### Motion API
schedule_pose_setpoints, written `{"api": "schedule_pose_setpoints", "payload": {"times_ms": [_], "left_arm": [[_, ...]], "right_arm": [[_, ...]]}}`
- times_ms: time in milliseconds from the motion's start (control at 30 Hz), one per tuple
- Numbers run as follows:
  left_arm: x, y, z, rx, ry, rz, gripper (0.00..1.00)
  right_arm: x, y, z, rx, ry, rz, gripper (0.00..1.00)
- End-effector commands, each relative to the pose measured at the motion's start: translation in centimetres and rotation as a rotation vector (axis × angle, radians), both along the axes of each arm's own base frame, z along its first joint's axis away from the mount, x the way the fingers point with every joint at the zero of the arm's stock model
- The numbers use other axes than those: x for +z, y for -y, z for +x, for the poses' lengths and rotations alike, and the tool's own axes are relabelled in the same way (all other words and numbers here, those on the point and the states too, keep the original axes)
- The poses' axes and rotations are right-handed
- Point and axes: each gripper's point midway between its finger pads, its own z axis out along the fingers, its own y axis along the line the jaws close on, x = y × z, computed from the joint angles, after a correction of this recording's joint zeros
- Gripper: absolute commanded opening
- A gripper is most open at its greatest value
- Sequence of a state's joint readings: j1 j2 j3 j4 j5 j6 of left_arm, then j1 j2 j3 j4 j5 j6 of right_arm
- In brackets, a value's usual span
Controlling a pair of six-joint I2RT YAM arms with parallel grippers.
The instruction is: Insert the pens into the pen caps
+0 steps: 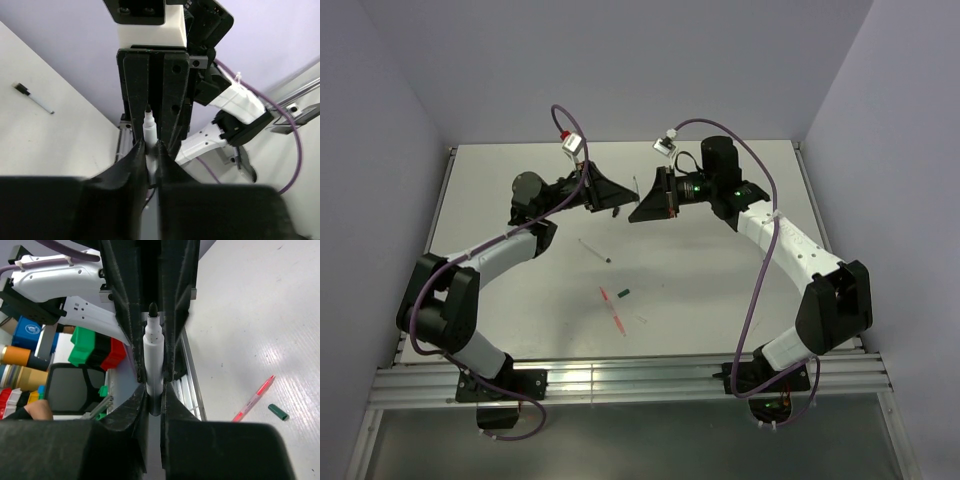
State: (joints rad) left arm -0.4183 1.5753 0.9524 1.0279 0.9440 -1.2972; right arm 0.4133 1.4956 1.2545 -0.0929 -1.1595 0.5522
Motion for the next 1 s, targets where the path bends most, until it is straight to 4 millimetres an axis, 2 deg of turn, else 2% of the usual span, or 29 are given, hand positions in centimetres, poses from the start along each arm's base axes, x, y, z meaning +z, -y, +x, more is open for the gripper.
{"api": "schedule_pose_setpoints", "payload": {"times_ms": [0,33,67,100,167,200,233,267,300,333,367,400,467,500,533,567,600,633,667,700,767,800,867,900,967], "left_arm": [[0.4,-0.3,-0.5,0.004,0.042,0.018,0.38],[0.0,-0.2,-0.1,0.011,0.022,0.041,0.83],[0.1,-0.3,0.2,0.021,0.021,0.052,0.99],[0.2,-0.3,0.6,0.033,0.022,0.061,0.99],[0.6,-1.3,3.0,0.098,0.027,0.095,0.99],[2.3,-2.7,5.1,0.163,0.061,0.104,0.99],[0.4,-3.6,7.4,0.243,0.003,0.206,1.0],[-0.5,-4.5,9.5,0.295,-0.007,0.271,1.0],[2.9,-5.8,11.7,0.366,0.09,0.302,1.0],[0.1,-7.7,13.7,0.466,0.089,0.483,0.99],[-0.2,-8.8,15.3,0.535,0.131,0.561,0.99],[1.4,-9.6,16.2,0.578,0.266,0.616,0.99],[1.0,-11.5,18.0,0.682,0.328,0.732,0.99],[2.2,-11.7,18.6,0.697,0.378,0.752,0.99],[1.1,-12.2,18.8,0.676,0.386,0.827,0.99],[-1.2,-12.5,20.3,0.678,0.345,0.893,0.99],[0.6,-12.6,21.2,0.702,0.366,0.897,0.99],[-1.0,-12.9,21.2,0.667,0.307,0.958,1.0],[-3.9,-12.5,22.3,0.617,0.257,0.994,0.99],[-2.8,-12.2,22.8,0.61,0.281,0.987,0.99],[-4.9,-12.2,23.1,0.574,0.241,1.023,0.99],[-6.0,-12.5,23.1,0.55,0.279,1.063,0.99],[-7.0,-13.2,24.2,0.625,0.282,1.116,1.0],[-7.7,-12.6,24.1,0.625,0.282,1.144,0.99],[-9.8,-12.8,24.6,0.673,0.214,1.199,0.99]], "right_arm": [[1.8,0.2,0.0,0.005,0.068,0.035,0.0],[1.8,0.2,0.0,0.002,0.072,0.034,0.0],[1.7,0.3,0.0,0.0,0.082,0.031,0.0],[1.6,0.3,0.1,-0.005,0.086,0.026,0.0],[1.1,0.6,0.0,-0.011,0.102,0.009,0.0],[0.6,1.0,0.7,-0.044,0.109,-0.013,0.0],[-0.2,1.5,0.9,-0.067,0.086,-0.044,0.0],[-0.6,2.1,1.3,-0.091,0.115,-0.066,0.0],[-1.1,2.6,2.0,-0.128,0.113,-0.09,0.0],[-1.5,3.8,2.6,-0.165,0.09,-0.108,0.0],[-1.5,4.5,2.9,-0.183,0.098,-0.113,0.0],[-1.9,5.3,3.1,-0.206,0.082,-0.133,0.0],[-1.9,7.5,4.4,-0.269,0.12,-0.166,0.0],[-2.2,8.1,4.7,-0.283,0.127,-0.186,0.0],[-3.1,9.1,4.8,-0.314,0.099,-0.238,0.0],[-3.3,10.2,5.5,-0.34,0.134,-0.272,0.0],[-3.5,10.8,5.6,-0.356,0.145,-0.296,0.0],[-3.9,11.4,5.5,-0.37,0.143,-0.324,0.0],[-4.0,12.2,5.9,-0.403,0.183,-0.362,0.0],[-4.1,12.6,5.8,-0.411,0.189,-0.382,0.0],[-4.2,13.3,5.9,-0.432,0.221,-0.425,0.0],[-4.4,13.5,5.7,-0.438,0.21,-0.439,0.0],[-4.8,13.8,5.7,-0.434,0.237,-0.468,0.0],[-5.1,14.1,5.9,-0.444,0.238,-0.488,0.0],[-5.5,14.5,5.8,-0.449,0.24,-0.508,0.0]]}}
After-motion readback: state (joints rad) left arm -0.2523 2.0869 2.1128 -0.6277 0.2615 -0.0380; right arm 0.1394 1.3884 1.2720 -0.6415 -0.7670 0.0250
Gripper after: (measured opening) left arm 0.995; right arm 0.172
